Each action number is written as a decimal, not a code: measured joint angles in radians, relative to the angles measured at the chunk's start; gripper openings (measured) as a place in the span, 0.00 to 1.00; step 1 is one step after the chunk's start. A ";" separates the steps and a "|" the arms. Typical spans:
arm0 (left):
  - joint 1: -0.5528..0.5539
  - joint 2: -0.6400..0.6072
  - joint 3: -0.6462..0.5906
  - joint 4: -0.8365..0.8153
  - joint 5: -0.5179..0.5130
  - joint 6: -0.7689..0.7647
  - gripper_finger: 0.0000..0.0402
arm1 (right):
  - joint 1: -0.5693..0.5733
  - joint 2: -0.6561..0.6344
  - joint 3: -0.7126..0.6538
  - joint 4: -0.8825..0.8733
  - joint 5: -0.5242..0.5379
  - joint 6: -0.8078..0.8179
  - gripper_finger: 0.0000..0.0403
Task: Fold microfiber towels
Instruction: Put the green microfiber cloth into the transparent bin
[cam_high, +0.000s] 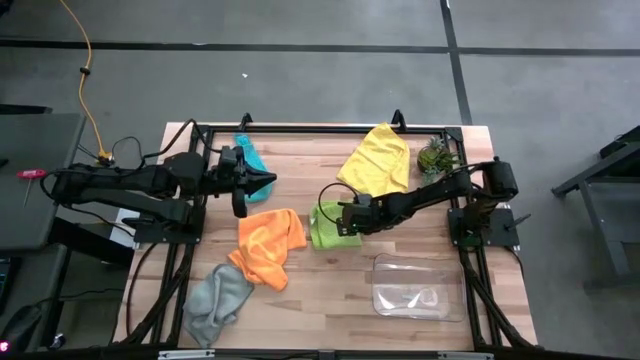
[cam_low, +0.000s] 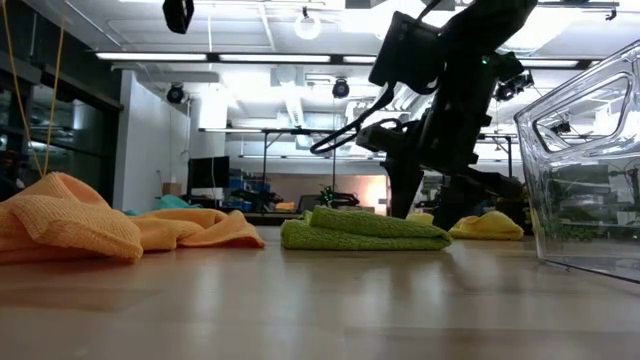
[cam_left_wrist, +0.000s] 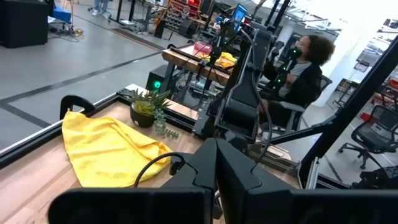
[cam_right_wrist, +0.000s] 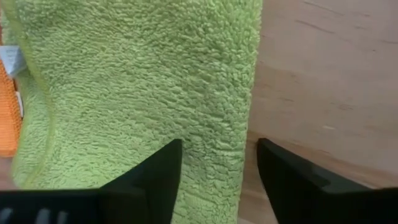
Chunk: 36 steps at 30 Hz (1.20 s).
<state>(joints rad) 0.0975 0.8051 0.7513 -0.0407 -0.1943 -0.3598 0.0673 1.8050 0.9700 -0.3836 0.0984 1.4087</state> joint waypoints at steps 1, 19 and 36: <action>0.000 0.000 0.000 0.000 0.000 0.005 0.00 | 0.001 0.000 -0.001 0.000 -0.001 0.000 0.45; 0.000 0.000 0.000 -0.006 -0.054 0.026 0.00 | 0.005 -0.172 -0.003 -0.229 0.109 -0.134 0.01; 0.000 0.000 0.000 -0.015 -0.072 0.033 0.00 | 0.140 -0.666 0.129 -0.703 0.189 -0.070 0.00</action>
<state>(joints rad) 0.0978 0.8051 0.7513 -0.0555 -0.2663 -0.3270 0.2071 1.1391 1.0986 -1.0870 0.2877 1.3383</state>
